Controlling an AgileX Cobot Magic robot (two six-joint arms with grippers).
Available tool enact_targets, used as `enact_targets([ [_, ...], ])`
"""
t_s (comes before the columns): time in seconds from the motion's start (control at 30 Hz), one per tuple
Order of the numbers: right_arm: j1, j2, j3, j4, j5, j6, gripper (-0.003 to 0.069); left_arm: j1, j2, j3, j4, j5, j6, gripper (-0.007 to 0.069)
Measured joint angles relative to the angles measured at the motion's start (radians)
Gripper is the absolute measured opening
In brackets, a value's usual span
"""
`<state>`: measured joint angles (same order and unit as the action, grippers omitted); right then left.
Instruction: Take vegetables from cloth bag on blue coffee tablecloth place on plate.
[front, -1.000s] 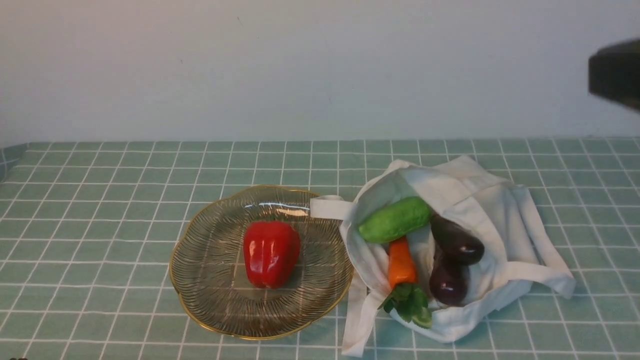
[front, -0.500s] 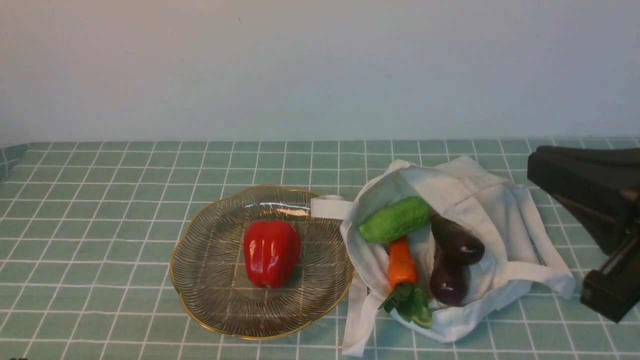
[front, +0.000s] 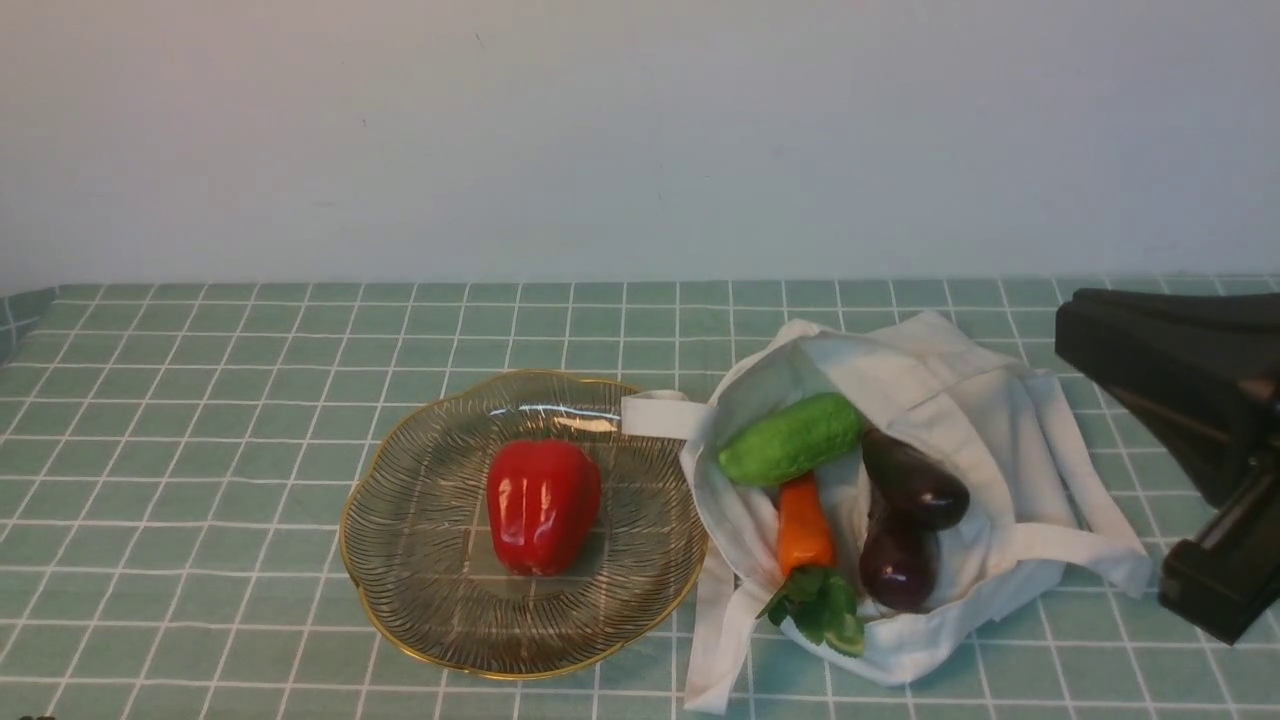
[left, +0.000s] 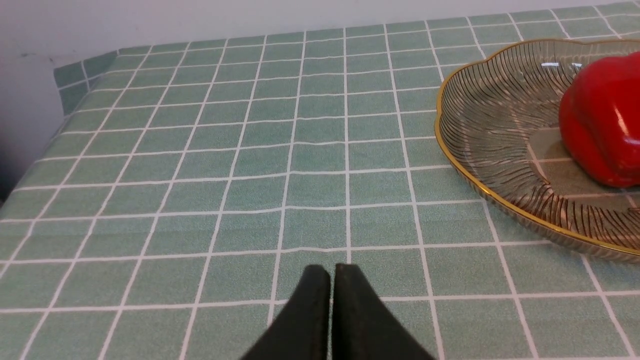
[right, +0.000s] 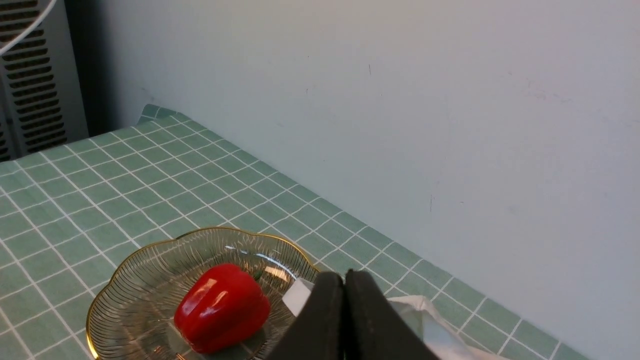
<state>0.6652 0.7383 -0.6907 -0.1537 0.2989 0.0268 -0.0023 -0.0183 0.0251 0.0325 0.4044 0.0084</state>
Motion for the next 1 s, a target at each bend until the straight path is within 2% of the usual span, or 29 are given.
enact_targets([
  [0.17, -0.005, -0.018, 0.039, 0.071, -0.061, 0.045, -0.0015, 0.000, 0.000, 0.000, 0.000, 0.000, 0.000, -0.0005],
  [0.3, -0.068, -0.069, 0.113, 0.104, -0.155, 0.046, -0.0015, 0.000, 0.000, 0.000, 0.000, 0.000, 0.000, -0.0005],
  [0.5, -0.349, -0.324, 0.352, 0.187, -0.235, 0.050, -0.0015, 0.000, 0.000, 0.000, 0.000, 0.000, 0.000, -0.0005],
  [0.53, -0.366, -0.334, 0.361, 0.187, -0.236, 0.050, -0.0015, 0.000, 0.000, 0.000, 0.000, 0.000, 0.000, -0.0005],
  [0.57, -0.437, -0.415, 0.435, 0.188, -0.238, 0.050, -0.0015, 0.000, 0.000, 0.000, 0.000, 0.000, 0.000, -0.0005],
  [0.7, -0.543, -0.565, 0.580, 0.189, -0.231, 0.051, -0.0015, 0.000, 0.000, 0.000, 0.000, 0.000, 0.000, -0.0005],
  [0.87, -0.591, -0.689, 0.706, 0.192, -0.170, 0.039, -0.0015, 0.000, 0.000, 0.000, 0.000, 0.000, 0.000, -0.0005],
  [1.0, -0.592, -0.742, 0.719, 0.192, -0.093, -0.001, -0.0015, 0.000, 0.000, 0.000, 0.000, 0.000, 0.000, -0.0005],
])
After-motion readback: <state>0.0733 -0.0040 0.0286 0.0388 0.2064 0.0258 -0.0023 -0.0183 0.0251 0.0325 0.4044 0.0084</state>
